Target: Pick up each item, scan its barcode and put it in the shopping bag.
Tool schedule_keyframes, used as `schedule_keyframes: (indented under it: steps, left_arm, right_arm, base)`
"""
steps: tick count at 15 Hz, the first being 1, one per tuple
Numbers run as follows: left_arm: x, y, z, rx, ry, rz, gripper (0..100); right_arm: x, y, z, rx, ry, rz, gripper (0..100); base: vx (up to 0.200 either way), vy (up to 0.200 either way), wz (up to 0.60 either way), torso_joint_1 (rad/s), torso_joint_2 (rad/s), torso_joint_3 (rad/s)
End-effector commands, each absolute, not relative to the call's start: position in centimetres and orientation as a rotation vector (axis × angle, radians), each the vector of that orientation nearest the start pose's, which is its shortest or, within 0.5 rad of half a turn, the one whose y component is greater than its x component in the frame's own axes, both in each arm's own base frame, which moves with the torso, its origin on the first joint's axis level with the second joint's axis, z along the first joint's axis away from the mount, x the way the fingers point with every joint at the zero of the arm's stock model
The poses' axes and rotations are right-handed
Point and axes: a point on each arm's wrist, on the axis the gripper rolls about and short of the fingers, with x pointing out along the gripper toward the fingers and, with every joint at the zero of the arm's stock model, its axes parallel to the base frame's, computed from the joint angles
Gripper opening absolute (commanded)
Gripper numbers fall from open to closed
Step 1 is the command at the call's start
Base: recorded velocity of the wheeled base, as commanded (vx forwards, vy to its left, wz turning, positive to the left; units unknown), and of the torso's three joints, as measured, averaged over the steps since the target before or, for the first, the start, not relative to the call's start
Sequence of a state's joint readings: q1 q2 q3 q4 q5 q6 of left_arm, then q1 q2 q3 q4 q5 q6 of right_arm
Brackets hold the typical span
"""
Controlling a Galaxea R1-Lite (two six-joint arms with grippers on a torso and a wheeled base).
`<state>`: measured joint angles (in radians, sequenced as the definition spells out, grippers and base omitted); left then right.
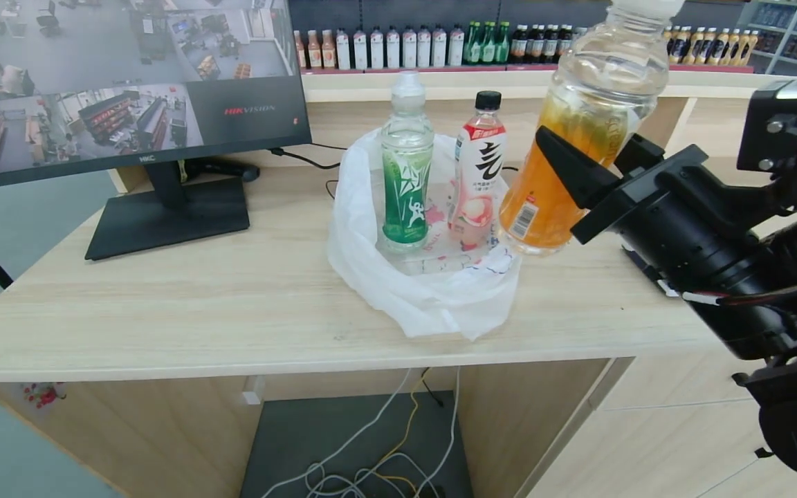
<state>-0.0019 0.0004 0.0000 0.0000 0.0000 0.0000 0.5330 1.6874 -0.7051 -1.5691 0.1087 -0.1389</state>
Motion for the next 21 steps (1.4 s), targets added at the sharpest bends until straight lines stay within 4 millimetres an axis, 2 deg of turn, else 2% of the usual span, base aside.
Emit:
schedule_keyframes:
  steps: [1, 9, 13, 21]
  left_arm:
    - [-2.3, 0.0, 7.5, 0.0, 0.0, -0.002, 100]
    - [-2.3, 0.0, 7.5, 0.0, 0.0, -0.002, 100]
    - [-2.3, 0.0, 7.5, 0.0, 0.0, -0.002, 100]
    - [-2.3, 0.0, 7.5, 0.0, 0.0, -0.002, 100]
  right_arm:
    - [25.2, 16.2, 24.3, 0.007, -0.606, 0.612, 0]
    - [28.2, 20.5, 22.8, 0.023, -0.599, 0.664, 0]
    - [29.0, 20.7, 21.6, 0.015, -0.566, 0.652, 0]
    - [32.1, 20.8, 19.7, -0.039, -0.554, 0.608, 0]
  base:
    - [0.0, 0.0, 0.0, 0.0, 0.0, 0.0]
    - [0.0, 0.0, 0.0, 0.0, 0.0, 0.0]
    - [0.0, 0.0, 0.0, 0.0, 0.0, 0.0]
    - [0.0, 0.0, 0.0, 0.0, 0.0, 0.0]
